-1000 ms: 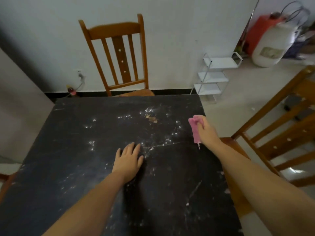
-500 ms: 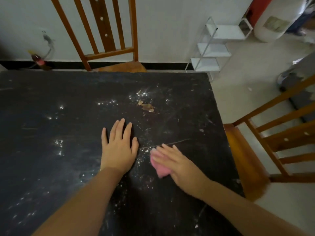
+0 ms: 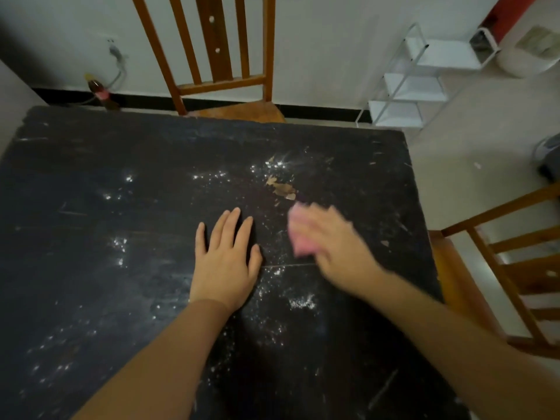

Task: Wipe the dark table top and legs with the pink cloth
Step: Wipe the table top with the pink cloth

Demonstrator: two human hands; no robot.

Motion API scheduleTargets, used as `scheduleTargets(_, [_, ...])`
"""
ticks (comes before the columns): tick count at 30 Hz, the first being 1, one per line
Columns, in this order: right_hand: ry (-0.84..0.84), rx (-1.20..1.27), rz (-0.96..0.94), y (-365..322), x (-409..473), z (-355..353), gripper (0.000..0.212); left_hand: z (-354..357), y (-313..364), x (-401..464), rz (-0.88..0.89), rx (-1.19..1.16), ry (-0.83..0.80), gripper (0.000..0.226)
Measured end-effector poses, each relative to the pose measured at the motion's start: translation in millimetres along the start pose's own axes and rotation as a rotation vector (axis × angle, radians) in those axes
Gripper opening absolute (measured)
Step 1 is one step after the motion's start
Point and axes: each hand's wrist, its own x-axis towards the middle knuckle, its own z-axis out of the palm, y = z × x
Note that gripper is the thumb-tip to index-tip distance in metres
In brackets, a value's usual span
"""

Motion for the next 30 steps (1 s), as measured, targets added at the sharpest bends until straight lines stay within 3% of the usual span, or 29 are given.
scheduleTargets(2, [-0.163,0.139,-0.110,-19,-25,2,0.060,0,1,0,-0.001,-0.003,-0.002,0.058])
scheduleTargets(4, [-0.145,0.316,-0.197,-7,-7,-20,0.036,-1,1,1,-0.003,-0.010,0.000,0.059])
scheduleTargets(5, [-0.034,0.356,-0.156,11,14,-32,0.025,-1,1,1,-0.001,-0.011,0.002,0.060])
scheduleTargets(7, [0.228,0.201,0.115,62,63,-62,0.028,0,1,-1,0.001,-0.004,0.001,0.060])
scheduleTargets(8, [0.264,0.096,0.243,89,84,-72,0.032,0,1,-1,-0.004,-0.003,0.003,0.060])
scheduleTargets(10, [0.213,0.018,0.419,125,108,-71,0.038,1,0,-1,-0.010,-0.007,0.010,0.061])
scheduleTargets(12, [0.139,0.003,0.458,111,115,-52,0.043,1,0,-1,-0.003,-0.006,0.009,0.060])
scheduleTargets(16, [-0.050,0.178,-0.020,25,52,-9,0.046,1,1,0,0.000,-0.016,0.028,0.058])
scheduleTargets(19, [-0.320,0.252,-0.198,1,-4,-16,0.053,1,1,-1,-0.002,-0.016,0.027,0.058])
scheduleTargets(21, [-0.240,0.361,-0.090,24,12,-45,0.044,0,1,-1,-0.002,-0.016,0.023,0.059])
scheduleTargets(24, [0.106,0.126,0.248,109,65,-84,0.046,0,1,-1,0.002,-0.002,0.020,0.060])
scheduleTargets(26, [0.133,0.049,0.482,155,75,-95,0.043,1,1,-1,-0.005,-0.001,0.022,0.061])
scheduleTargets(28, [0.126,0.001,0.478,154,57,-82,0.040,1,1,-1,-0.003,-0.009,0.019,0.062])
scheduleTargets(30, [0.144,0.014,0.348,118,19,-62,0.038,1,0,-1,-0.004,-0.018,0.020,0.063])
